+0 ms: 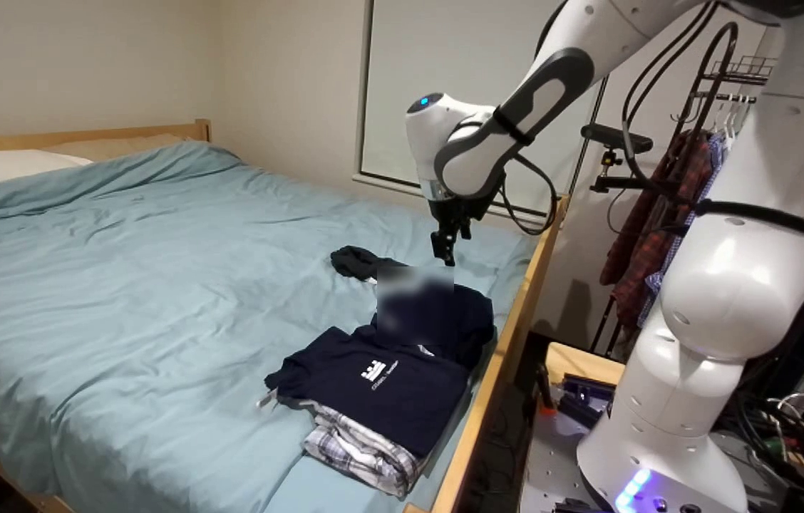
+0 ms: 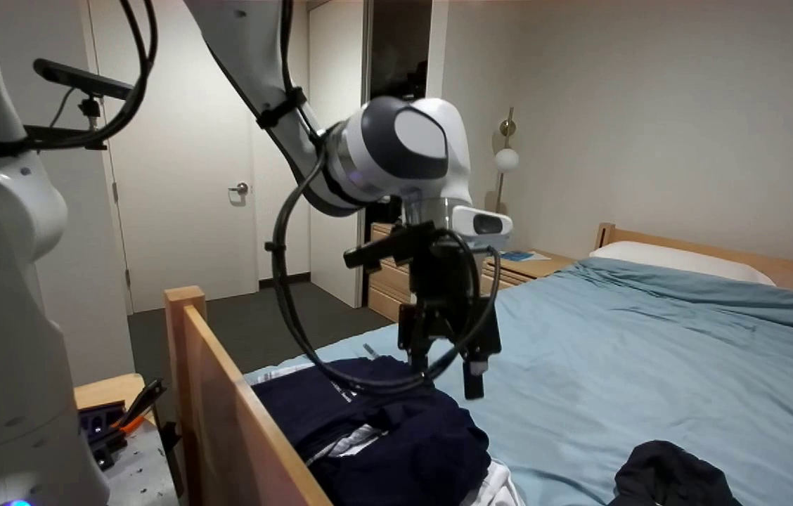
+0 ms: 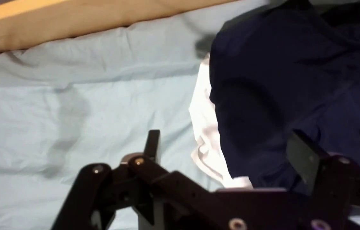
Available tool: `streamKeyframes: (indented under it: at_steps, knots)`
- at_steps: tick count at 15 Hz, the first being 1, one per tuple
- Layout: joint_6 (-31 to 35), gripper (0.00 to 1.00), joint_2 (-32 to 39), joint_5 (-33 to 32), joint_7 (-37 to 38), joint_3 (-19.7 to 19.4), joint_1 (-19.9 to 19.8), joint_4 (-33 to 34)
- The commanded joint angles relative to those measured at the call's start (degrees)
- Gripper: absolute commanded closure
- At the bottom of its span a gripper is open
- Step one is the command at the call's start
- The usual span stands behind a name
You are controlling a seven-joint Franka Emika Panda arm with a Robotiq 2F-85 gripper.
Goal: Move the blue t-shirt to the left side of the bed
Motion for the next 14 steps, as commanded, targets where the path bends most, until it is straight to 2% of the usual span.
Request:
streamKeyframes:
  at_steps: [1, 2, 3, 5, 10, 14]
  knots:
    - [11.8, 0.0, 10.3, 1.0, -9.1, -2.7, 0.0, 2.0]
    - [17.6, 0.0, 12.4, 3.3, -10.0, -2.9, -0.1, 2.1]
    - [11.3, 0.0, 8.1, 0.7, -5.8, -3.2, 1.1, 0.4]
    - [13.0, 0.0, 10.5, 1.1, -6.1, -3.8, 1.4, 0.7]
    - [12.4, 0.0, 9.2, 1.0, -6.0, -3.7, 1.5, 0.8]
    - [13.4, 0.0, 11.0, 10.3, -8.7, -4.2, 0.4, 0.0]
